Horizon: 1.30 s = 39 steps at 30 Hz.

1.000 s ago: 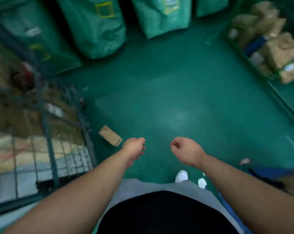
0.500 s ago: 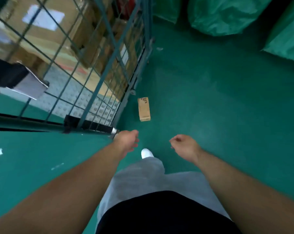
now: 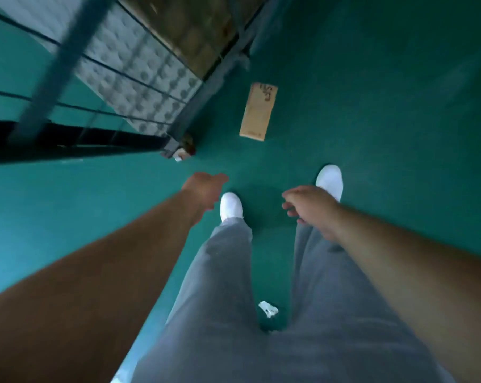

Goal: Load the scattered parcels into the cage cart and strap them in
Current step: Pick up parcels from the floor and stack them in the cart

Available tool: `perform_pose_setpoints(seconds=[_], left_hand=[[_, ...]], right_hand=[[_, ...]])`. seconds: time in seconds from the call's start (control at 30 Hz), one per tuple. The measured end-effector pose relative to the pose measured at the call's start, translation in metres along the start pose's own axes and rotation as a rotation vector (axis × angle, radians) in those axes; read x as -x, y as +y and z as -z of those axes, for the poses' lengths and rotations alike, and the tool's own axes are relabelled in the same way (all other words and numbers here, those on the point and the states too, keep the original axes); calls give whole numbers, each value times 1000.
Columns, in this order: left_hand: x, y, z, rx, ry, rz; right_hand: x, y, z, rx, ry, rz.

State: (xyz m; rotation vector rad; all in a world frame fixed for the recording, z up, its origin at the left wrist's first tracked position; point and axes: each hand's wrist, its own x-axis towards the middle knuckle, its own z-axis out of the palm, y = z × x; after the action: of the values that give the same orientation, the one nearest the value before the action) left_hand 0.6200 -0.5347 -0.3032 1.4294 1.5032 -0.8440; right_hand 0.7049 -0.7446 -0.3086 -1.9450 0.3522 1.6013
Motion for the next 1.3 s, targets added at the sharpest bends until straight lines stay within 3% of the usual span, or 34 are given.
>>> perform_pose_setpoints(seconds=[0.2,0.37,0.57,0.7,0.8,0.9,0.97,1.13,1.3], left_hand=[[-140,42,-99,55,-24,37],[-261,57,-157,-264,200,73],[-371,63,-202,-339,399,-52],[-379,71,-205,-141,466,-116],[-328,61,-201,129,249,6],[-222,33,-178,445,-128,112],[-133,7,-155,640,-265,141],[76,-47,-92,841,-383,225],[216,-93,-22,942,-412,126]], right_hand=[[-162,0,32,80,-57,-62],[-272,7,24,134,-63,-61],[-332,47,15,101,-26,-110],[-326,85,32,19,49,-204],[-288,94,52,-175,53,-239],[-217,85,68,-241,76,-244],[-152,67,77,-278,44,-232],[14,31,93,-298,-229,-269],[169,-19,65,-187,-403,-131]])
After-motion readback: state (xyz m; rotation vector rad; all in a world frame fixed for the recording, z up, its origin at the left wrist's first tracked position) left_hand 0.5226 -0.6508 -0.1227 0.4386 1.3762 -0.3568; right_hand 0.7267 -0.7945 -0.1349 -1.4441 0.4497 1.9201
